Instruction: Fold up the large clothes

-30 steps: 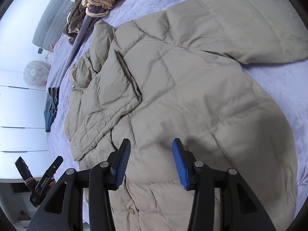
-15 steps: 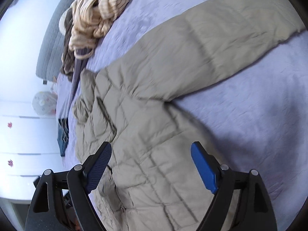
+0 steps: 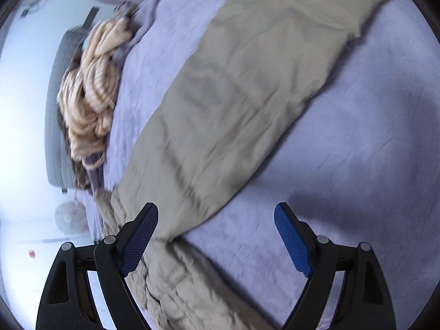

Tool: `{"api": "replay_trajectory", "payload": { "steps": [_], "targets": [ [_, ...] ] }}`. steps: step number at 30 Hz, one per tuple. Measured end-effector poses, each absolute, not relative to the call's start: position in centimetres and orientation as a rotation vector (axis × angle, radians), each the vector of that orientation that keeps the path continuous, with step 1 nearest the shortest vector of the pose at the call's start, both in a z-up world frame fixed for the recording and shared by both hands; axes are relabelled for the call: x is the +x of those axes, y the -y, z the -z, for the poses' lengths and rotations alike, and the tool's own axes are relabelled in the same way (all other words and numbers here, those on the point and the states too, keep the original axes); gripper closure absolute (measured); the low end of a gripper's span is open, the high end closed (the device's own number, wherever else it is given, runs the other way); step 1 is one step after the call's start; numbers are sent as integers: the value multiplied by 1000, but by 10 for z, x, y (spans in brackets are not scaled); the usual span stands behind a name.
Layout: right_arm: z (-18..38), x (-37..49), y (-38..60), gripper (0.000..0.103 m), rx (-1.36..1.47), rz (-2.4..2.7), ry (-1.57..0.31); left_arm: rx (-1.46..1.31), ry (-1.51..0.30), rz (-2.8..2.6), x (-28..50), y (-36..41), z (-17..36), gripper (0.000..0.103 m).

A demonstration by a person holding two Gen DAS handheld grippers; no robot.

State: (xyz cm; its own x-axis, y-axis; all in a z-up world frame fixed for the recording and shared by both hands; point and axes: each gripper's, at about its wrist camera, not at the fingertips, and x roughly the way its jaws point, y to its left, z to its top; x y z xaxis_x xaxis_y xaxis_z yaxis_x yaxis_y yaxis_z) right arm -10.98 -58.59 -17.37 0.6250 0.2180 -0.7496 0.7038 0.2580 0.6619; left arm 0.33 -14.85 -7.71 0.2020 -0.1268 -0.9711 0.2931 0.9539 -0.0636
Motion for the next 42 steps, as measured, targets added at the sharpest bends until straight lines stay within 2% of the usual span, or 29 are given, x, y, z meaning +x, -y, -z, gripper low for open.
{"api": "replay_trajectory", "payload": {
  "steps": [5,12,14,15,16,18,21,26,30,33,37,42],
  "targets": [
    [203,-112,628,15,1461,465,-798,155,-1335,293,13,155,79,0],
    [210,-94,662,14,1677,385,-553,136,-1324,277,27,154,81,0],
    [208,-88,663,19,1713,368,-522,126,-1311,271,30,151,79,0],
    [206,-86,663,40,1726,354,-511,120,-1302,265,32,147,77,0],
    [205,-81,663,73,1736,332,-509,114,-1295,260,33,144,75,0],
    [200,-76,660,96,1726,312,-515,98,-1281,247,37,136,72,0],
    [177,-64,653,96,1666,239,-492,74,-1260,221,43,122,67,0],
    [108,-7,613,96,1413,50,-564,30,-1231,181,53,95,64,0],
    [50,51,537,96,1105,-106,-670,7,-1209,157,60,73,64,0],
    [24,96,447,96,805,-226,-787,-14,-1194,140,65,57,65,0],
    [52,133,337,96,566,-290,-969,-56,-1195,121,75,33,73,0],
    [127,145,283,96,556,-257,-1147,-65,-1192,104,85,14,86,0]
  ]
}}
